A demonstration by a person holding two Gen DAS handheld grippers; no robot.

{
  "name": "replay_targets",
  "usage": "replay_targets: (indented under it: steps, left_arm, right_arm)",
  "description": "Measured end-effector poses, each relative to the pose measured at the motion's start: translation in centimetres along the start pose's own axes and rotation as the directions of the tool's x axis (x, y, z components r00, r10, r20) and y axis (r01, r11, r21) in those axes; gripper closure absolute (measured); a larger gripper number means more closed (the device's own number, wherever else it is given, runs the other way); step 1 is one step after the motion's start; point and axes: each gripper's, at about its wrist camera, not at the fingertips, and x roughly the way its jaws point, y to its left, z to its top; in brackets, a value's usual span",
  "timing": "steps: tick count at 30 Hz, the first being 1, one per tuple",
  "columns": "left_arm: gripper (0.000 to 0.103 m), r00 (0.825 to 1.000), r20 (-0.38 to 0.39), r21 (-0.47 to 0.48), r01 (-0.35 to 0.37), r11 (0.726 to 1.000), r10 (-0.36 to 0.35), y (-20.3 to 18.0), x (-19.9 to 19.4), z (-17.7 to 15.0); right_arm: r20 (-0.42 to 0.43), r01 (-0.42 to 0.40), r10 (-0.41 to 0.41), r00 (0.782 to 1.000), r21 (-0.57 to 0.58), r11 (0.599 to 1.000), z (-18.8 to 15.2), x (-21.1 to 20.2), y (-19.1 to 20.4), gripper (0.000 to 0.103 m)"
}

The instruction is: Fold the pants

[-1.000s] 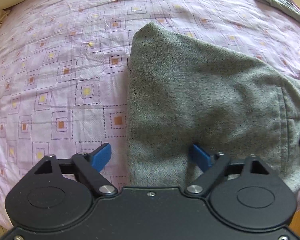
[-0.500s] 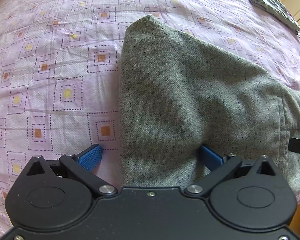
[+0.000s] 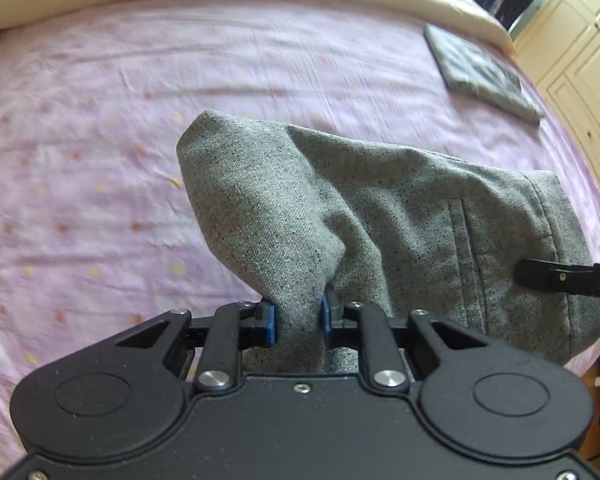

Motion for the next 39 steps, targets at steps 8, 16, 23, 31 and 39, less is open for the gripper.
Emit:
replay_targets:
  steps: [8,16,23,31,39]
  left_arm:
    - [0.075,0.992,0.069,-0.059,-0.099,0.993,0.103,9.0,-1.6,6.6]
    - [0.058,0.97,0.05,-0.116,-0.231,0.966,0.238,16.5,0.8,11.2]
    - [0.061,0.936,0.034,-0.206,-0.337,0.919,0.351,19.7,-0.3,10.0]
    - [0.057,0.898,0.022,-0.17,-0.429,0.887,0.439,16.7,-2.7,7.3]
    - [0.056,0.922,0.021,-0.276,-0.367,0.888,0.387,12.9,-5.4,4.7]
  right_arm:
    - [-0.021,-0.096,0.094,0.995,-0.17,0.981,7.5,6.9,10.8,0.076]
    - [-0.046,-0.091,0.082,0.996,-0.273,0.958,11.9,14.6,20.2,0.071]
    - [-0.047,0.064,-0.075,0.996,-0.214,0.975,12.0,17.7,20.9,0.065]
    - [-0.014,0.095,-0.109,0.994,-0.383,0.919,8.6,14.3,24.3,0.064]
    - [0.0,0.081,-0.09,0.996,-0.436,0.896,5.6,9.9,25.4,0.062]
